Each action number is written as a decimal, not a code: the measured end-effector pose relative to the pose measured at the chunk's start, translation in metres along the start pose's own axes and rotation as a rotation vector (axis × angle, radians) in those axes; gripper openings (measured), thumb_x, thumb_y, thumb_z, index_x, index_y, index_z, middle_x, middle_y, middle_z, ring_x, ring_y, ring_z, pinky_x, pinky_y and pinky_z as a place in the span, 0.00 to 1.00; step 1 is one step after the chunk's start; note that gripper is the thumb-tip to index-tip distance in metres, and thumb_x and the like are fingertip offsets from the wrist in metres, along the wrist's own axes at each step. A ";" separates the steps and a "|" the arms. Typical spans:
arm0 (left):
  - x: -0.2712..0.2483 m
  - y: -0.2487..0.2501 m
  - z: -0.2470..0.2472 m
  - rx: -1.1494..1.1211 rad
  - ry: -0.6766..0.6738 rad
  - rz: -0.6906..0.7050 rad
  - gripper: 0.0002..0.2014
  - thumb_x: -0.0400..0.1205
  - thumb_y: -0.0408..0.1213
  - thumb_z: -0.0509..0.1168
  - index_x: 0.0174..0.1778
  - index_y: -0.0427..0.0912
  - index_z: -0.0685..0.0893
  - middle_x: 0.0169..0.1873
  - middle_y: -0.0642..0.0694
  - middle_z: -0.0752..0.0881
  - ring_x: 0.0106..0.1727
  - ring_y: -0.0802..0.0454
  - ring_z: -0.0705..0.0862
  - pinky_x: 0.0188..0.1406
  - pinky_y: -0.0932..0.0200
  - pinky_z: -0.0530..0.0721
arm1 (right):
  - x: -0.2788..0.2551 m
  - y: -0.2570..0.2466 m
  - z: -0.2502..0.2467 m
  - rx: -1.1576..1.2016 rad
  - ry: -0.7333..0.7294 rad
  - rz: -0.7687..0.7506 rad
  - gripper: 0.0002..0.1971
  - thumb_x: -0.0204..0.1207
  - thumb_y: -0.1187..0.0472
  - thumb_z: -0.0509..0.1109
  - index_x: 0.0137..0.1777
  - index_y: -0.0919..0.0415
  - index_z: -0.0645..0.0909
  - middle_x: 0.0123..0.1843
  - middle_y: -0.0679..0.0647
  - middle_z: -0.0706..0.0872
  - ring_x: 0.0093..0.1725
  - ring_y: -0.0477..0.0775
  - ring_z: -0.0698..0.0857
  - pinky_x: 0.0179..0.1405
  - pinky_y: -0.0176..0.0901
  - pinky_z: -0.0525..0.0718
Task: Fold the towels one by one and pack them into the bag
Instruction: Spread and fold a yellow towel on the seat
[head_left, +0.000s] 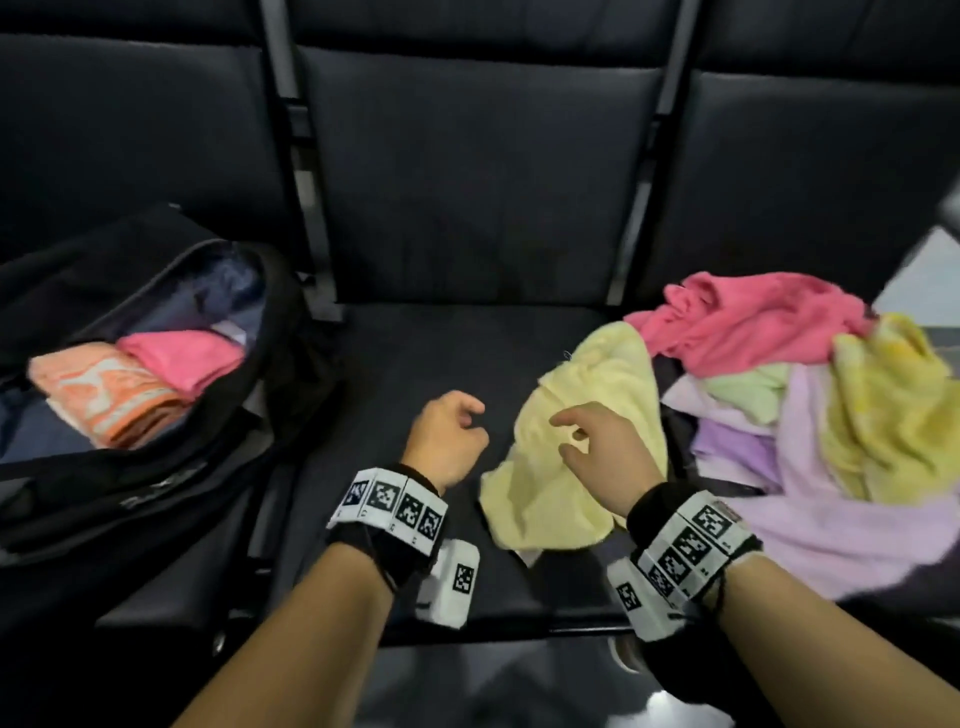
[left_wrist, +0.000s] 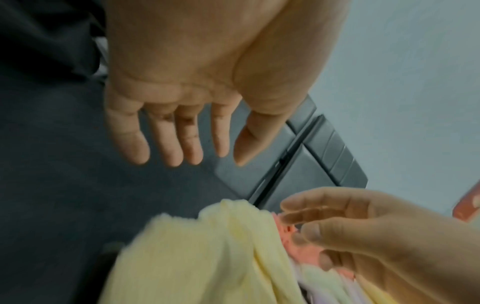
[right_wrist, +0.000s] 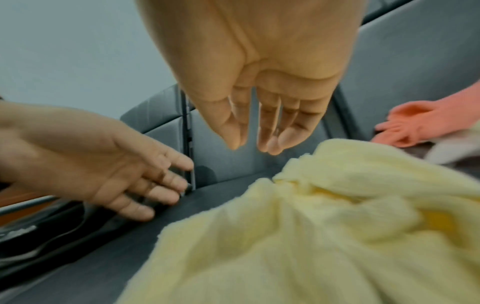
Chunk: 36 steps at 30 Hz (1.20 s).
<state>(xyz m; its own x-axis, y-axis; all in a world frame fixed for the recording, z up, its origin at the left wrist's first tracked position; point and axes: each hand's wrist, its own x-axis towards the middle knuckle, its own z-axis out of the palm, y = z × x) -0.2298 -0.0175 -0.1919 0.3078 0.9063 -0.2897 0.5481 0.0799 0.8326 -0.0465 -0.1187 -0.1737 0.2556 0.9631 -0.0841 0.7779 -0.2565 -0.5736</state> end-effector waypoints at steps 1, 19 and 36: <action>-0.003 -0.004 0.016 0.037 -0.063 -0.050 0.16 0.74 0.33 0.73 0.58 0.48 0.84 0.49 0.48 0.83 0.54 0.46 0.85 0.55 0.56 0.82 | -0.005 0.016 -0.002 -0.014 0.013 0.021 0.17 0.75 0.67 0.72 0.64 0.54 0.84 0.61 0.52 0.83 0.56 0.53 0.82 0.59 0.43 0.78; -0.061 0.005 0.009 -0.104 0.143 0.009 0.14 0.79 0.26 0.63 0.40 0.50 0.87 0.39 0.52 0.88 0.44 0.52 0.85 0.41 0.60 0.82 | -0.040 0.042 0.000 -0.169 -0.149 -0.055 0.07 0.76 0.55 0.75 0.51 0.54 0.88 0.53 0.49 0.84 0.58 0.57 0.80 0.59 0.46 0.77; -0.136 0.027 -0.076 -0.223 0.080 0.279 0.17 0.76 0.36 0.78 0.60 0.49 0.86 0.58 0.49 0.87 0.61 0.56 0.86 0.67 0.55 0.84 | -0.058 -0.109 -0.037 0.497 0.073 -0.290 0.04 0.79 0.62 0.72 0.43 0.55 0.85 0.36 0.56 0.86 0.36 0.45 0.80 0.40 0.44 0.80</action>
<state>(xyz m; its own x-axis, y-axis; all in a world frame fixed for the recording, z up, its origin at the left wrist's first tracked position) -0.3161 -0.1071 -0.0935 0.3547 0.9350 -0.0059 0.2653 -0.0947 0.9595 -0.1248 -0.1493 -0.0762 0.1250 0.9757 0.1800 0.4639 0.1028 -0.8799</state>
